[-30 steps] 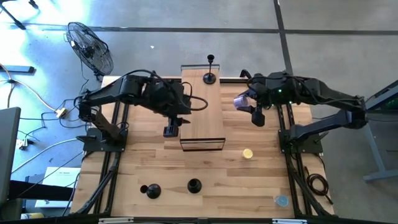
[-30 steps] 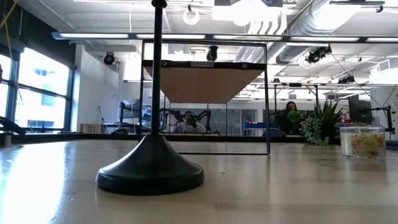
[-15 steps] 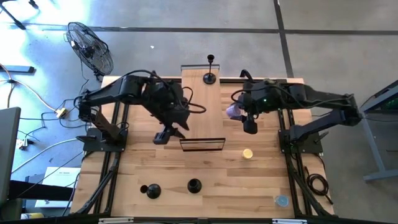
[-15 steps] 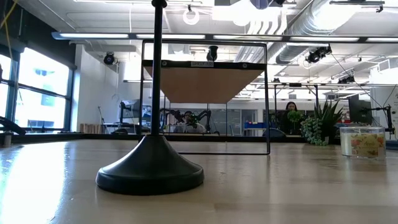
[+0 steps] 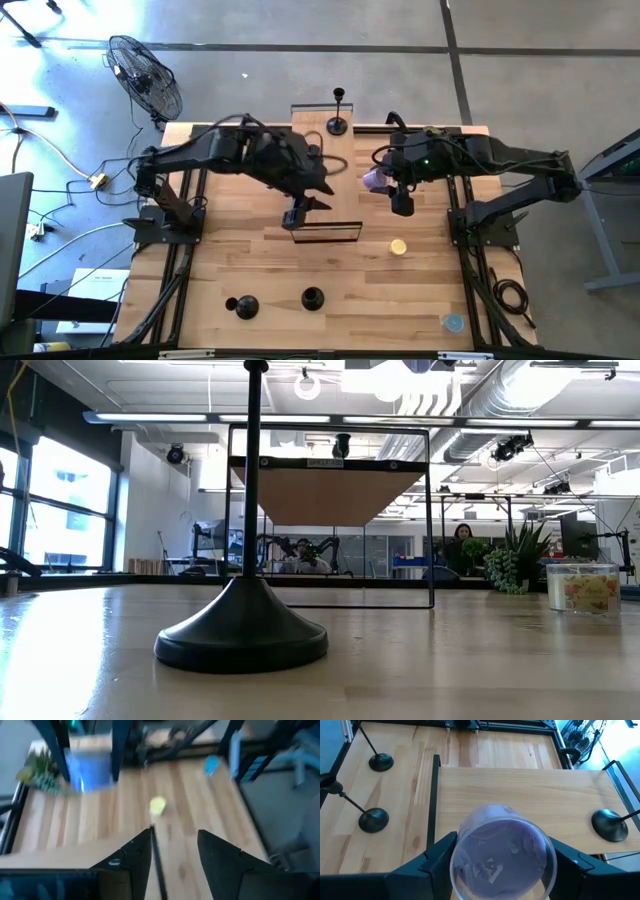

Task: Pick & Place candle stick holders
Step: Put the purple scented candle on the shelf

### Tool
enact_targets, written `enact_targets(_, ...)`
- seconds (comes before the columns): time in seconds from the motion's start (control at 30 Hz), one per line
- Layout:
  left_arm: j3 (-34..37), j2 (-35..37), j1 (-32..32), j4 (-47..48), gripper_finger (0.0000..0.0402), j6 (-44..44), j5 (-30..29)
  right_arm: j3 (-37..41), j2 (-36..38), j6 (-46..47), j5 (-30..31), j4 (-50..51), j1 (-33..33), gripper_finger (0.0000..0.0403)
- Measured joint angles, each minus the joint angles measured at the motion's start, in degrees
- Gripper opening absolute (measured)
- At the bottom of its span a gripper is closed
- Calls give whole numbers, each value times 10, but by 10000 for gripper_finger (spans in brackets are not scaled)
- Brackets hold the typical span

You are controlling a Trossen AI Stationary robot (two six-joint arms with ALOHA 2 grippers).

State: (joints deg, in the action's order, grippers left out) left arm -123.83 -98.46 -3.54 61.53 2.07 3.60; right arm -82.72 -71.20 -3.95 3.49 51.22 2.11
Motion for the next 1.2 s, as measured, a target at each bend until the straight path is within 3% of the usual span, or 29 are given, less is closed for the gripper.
enact_targets(0.2,-1,-19,-10,-22,157,-8,-68,0,0,-10,7,1,1,223)
enact_targets(0.37,0,-18,-10,-13,157,3,-78,0,0,-16,22,2,1,223)
enact_targets(0.8,-1,-14,-10,-18,157,29,-78,0,0,-21,24,-5,2,223)
enact_targets(1.2,-1,-14,-10,-32,157,41,-22,0,0,-21,20,-8,2,223)
